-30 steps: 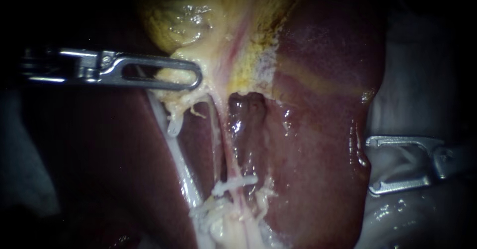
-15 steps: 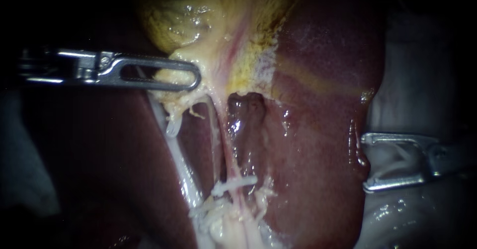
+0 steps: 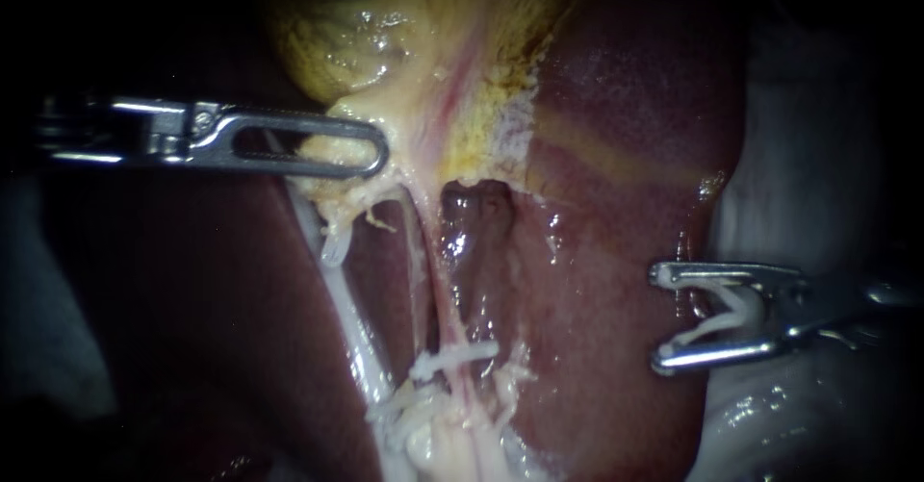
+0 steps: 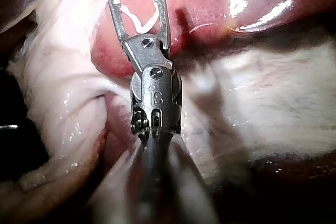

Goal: Clipping second clip right tube

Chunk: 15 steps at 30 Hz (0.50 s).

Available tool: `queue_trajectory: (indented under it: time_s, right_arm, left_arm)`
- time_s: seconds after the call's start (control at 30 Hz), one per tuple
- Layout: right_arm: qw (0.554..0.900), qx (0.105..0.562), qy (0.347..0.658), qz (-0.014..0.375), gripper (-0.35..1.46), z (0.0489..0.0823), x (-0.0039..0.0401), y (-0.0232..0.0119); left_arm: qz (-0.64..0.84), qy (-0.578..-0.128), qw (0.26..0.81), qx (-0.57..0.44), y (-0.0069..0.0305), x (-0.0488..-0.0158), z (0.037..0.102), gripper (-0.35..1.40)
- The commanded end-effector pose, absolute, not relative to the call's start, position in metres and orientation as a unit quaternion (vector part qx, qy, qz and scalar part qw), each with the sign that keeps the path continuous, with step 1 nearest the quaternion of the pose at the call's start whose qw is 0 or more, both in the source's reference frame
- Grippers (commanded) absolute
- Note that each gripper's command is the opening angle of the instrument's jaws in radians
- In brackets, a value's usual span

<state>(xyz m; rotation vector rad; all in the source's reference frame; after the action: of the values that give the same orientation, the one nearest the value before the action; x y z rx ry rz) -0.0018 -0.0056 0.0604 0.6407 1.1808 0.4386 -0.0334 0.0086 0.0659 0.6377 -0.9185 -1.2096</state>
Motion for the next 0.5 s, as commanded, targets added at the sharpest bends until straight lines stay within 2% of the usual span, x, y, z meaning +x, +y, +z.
queue_trajectory:
  time_s: [0.03, 0.17, 0.5]
  right_arm:
    - [0.758, 0.298, 0.542, 0.207, 0.48, 0.0603, -0.0012, -0.0054]
    - [0.751, 0.315, 0.536, 0.222, 0.48, 0.06, 0.001, -0.0052]
    - [0.739, 0.341, 0.532, 0.232, 0.46, 0.059, 0.0069, -0.0037]
  left_arm:
    - [-0.539, -0.409, 0.68, 0.284, 0.0086, -0.0334, 0.0659, -0.35]
    - [-0.539, -0.409, 0.68, 0.284, 0.0085, -0.0334, 0.0659, -0.35]
    - [-0.539, -0.409, 0.68, 0.283, 0.0084, -0.0335, 0.0659, -0.35]
